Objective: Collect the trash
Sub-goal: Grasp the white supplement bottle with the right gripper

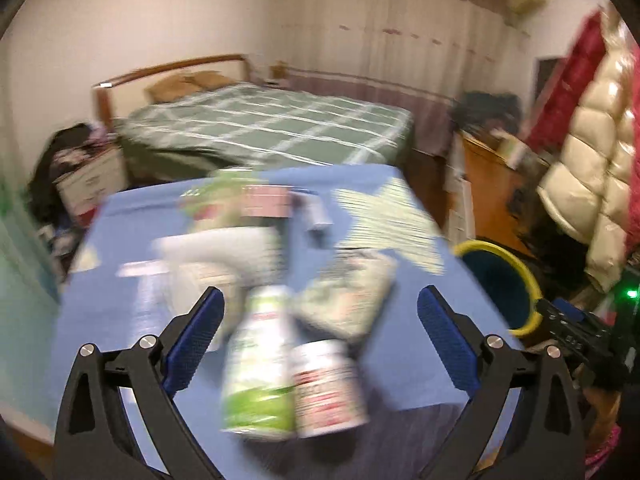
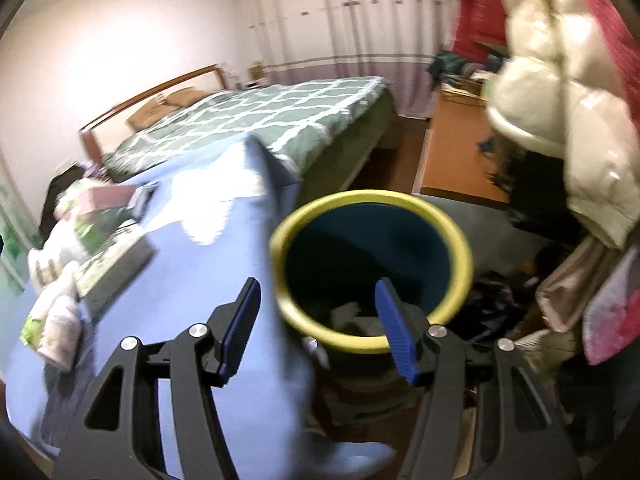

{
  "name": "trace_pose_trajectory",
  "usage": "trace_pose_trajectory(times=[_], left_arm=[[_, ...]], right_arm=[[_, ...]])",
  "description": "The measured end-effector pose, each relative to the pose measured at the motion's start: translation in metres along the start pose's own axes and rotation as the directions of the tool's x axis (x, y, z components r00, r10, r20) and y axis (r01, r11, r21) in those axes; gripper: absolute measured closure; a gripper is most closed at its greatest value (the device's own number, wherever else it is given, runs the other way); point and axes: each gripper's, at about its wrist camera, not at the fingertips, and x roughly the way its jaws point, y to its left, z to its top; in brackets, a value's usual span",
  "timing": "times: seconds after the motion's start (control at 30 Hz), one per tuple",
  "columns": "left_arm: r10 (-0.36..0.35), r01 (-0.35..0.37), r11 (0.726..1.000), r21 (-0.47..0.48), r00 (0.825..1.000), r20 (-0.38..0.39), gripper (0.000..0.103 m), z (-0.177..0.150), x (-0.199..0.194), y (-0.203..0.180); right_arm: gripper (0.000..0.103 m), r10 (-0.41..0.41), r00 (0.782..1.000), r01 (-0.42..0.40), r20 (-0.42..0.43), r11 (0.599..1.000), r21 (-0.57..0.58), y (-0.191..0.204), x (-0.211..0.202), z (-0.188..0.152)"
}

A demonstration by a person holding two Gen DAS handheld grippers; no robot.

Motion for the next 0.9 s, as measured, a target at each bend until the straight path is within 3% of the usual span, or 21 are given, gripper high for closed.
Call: trace_pose_trajectory(times=[0.07, 0.23, 0.4, 0.6, 0.73, 0.9], left_arm=[[0.054, -0.053, 0.998, -0.031, 0.998, 0.021, 0.007, -0.009, -0.015, 0.03], [0.115, -0.109, 0.985, -0.131, 0.993, 0.04, 0.007, -0.026, -0.038, 0.093], [0.153, -0.145, 0.976, -0.161, 0.988, 0.035, 0.007, -0.041, -0.042, 0.124], [0.162, -0.155, 0.971, -0.183, 0.986, 0.023, 0.007, -0.055, -0.042, 0.132], [0.15, -0.145, 0.972, -0.187, 0.989, 0.013, 0.007, -0.059, -0.037, 0.133], [0.14, -0.137, 0.975, -0.176, 0.99, 0.005, 0.007, -0.062, -0.033, 0.128]], right_arm=[[0.046, 0.029, 1.0, -0.029, -0.009, 0.999, -0.03, 0.02, 0.003, 0.001], [0.046, 0.13, 0.99, -0.134, -0.044, 0.985, -0.106, 0.082, 0.01, 0.001], [0.046, 0.256, 0.962, -0.268, -0.089, 0.948, -0.17, 0.146, 0.009, -0.006], [0.046, 0.357, 0.927, -0.374, -0.114, 0.898, -0.231, 0.202, -0.012, -0.032], [0.046, 0.332, 0.937, -0.348, -0.106, 0.894, -0.281, 0.224, -0.014, -0.045], [0.046, 0.329, 0.93, -0.362, -0.162, 0.893, -0.268, 0.236, 0.0, -0.057]])
